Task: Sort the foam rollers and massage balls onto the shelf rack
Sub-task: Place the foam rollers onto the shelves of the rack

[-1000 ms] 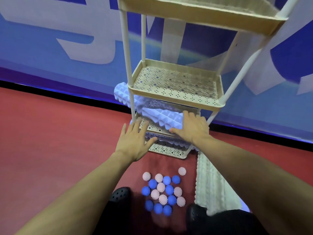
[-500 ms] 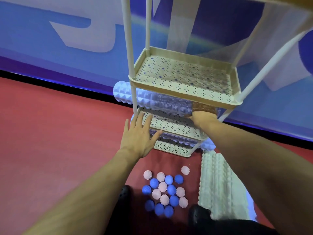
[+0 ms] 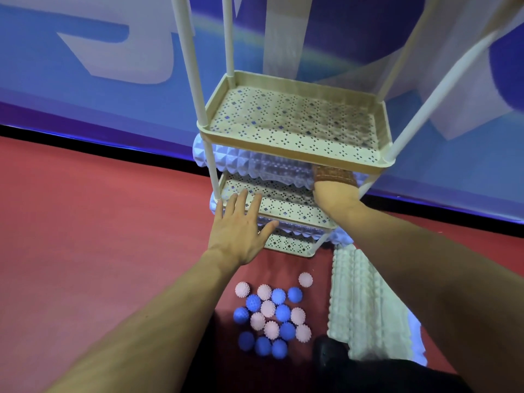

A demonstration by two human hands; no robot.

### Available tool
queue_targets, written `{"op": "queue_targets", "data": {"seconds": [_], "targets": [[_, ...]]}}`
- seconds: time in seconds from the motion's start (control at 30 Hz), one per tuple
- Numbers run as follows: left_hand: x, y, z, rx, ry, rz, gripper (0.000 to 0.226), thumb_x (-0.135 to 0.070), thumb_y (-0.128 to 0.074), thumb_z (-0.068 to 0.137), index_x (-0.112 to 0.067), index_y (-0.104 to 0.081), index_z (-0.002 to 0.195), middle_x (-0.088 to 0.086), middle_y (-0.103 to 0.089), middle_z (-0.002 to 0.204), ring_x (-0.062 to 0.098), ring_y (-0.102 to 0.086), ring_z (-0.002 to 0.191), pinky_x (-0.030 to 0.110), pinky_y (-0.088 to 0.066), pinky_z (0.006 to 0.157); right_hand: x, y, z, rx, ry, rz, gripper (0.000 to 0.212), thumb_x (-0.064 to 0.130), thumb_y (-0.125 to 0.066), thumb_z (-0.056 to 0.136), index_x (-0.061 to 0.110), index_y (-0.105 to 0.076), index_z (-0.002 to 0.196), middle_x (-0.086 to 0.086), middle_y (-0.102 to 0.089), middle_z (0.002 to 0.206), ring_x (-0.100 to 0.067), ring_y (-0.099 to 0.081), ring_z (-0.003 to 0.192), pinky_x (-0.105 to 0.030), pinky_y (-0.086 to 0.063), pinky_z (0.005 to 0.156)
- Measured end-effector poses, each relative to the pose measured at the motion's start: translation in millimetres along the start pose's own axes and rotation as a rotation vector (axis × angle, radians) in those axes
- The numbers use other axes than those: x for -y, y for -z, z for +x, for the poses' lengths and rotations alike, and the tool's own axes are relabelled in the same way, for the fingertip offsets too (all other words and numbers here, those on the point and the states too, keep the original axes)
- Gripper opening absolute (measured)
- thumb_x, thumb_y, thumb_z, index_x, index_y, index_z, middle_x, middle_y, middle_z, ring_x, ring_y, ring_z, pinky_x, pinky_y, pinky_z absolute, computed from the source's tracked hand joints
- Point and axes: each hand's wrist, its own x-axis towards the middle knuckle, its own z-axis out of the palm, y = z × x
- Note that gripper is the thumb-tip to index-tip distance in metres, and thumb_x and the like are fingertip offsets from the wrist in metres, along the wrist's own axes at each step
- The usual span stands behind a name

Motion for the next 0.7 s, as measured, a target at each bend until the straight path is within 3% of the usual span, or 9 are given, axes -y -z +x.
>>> {"op": "queue_targets", "data": {"seconds": [0.1, 0.2, 0.27, 0.37, 0.47, 0.6, 0.7], "targets": [[-7, 3, 0, -0.007, -0.015, 0.010, 0.081, -0.073, -0.012, 0.093, -0.027, -0.012, 0.160, 0.008, -0.013, 0.167, 0.028, -0.011, 0.153, 0.051, -0.008, 0.124, -4, -18, -8, -0.205, 0.139, 0.014, 0.028, 0.037, -0.048, 0.104, 0.012, -0.058, 0.111, -0.007, -0.066, 0.100, -0.031, -0.063, 0.087, -0.038, -0.044, 0.070], [-17, 6, -3, -0.003, -0.058, -0.007, 0.081, -0.073, -0.014, 0.093, -0.026, -0.012, 0.160, 0.007, -0.012, 0.167, 0.028, -0.011, 0.153, 0.052, -0.009, 0.124, -18, -40, -34, -0.314, 0.303, 0.030, 0.048, 0.041, -0.054, 0.099, 0.016, -0.049, 0.140, -0.003, -0.061, 0.129, -0.027, -0.059, 0.115, -0.040, -0.046, 0.093], [-25, 6, -6, 0.009, -0.107, -0.011, 0.081, -0.073, -0.015, 0.093, -0.027, -0.011, 0.160, 0.006, -0.012, 0.167, 0.027, -0.011, 0.153, 0.051, -0.009, 0.124, -33, -58, -50, -0.349, 0.358, 0.099, 0.054, 0.037, -0.062, 0.095, 0.015, -0.050, 0.143, -0.003, -0.055, 0.143, -0.024, -0.053, 0.130, -0.038, -0.041, 0.108], [-46, 3, -10, 0.036, -0.184, -0.003, 0.081, -0.073, -0.016, 0.094, -0.027, -0.009, 0.160, 0.006, -0.011, 0.168, 0.027, -0.010, 0.154, 0.050, -0.008, 0.125, -64, -81, -74, -0.364, 0.362, 0.142, 0.051, 0.032, -0.074, 0.085, 0.012, -0.062, 0.131, -0.006, -0.062, 0.135, -0.028, -0.060, 0.123, -0.041, -0.048, 0.102], [-76, -7, -16, 0.064, -0.290, 0.048, 0.082, -0.073, -0.009, 0.093, -0.026, -0.008, 0.160, 0.007, -0.009, 0.168, 0.028, -0.010, 0.154, 0.050, -0.007, 0.125, -106, -101, -95, -0.301, 0.320, 0.158, 0.046, 0.034, -0.071, 0.084, 0.012, -0.063, 0.124, -0.006, -0.066, 0.122, -0.032, -0.065, 0.110, -0.042, -0.053, 0.090], [-120, -28, -18, 0.121, -0.459, 0.139, 0.085, -0.073, -0.005, 0.090, -0.026, -0.008, 0.161, 0.008, -0.010, 0.168, 0.026, -0.009, 0.155, 0.049, -0.006, 0.125, -168, -135, -124, -0.122, 0.106, 0.220, 0.055, 0.047, -0.053, 0.098, 0.024, -0.043, 0.147, 0.003, -0.046, 0.151, -0.023, -0.047, 0.136, -0.037, -0.034, 0.110], [-160, -50, -15, 0.170, -0.565, 0.188, 0.085, -0.072, -0.005, 0.090, -0.025, -0.010, 0.161, 0.004, -0.011, 0.168, 0.024, -0.007, 0.155, 0.049, -0.006, 0.125, -215, -172, -145, -0.057, -0.072, 0.334, 0.059, 0.049, -0.052, 0.097, 0.024, -0.041, 0.149, 0.004, -0.046, 0.150, -0.026, -0.050, 0.132, -0.040, -0.042, 0.105]]}}
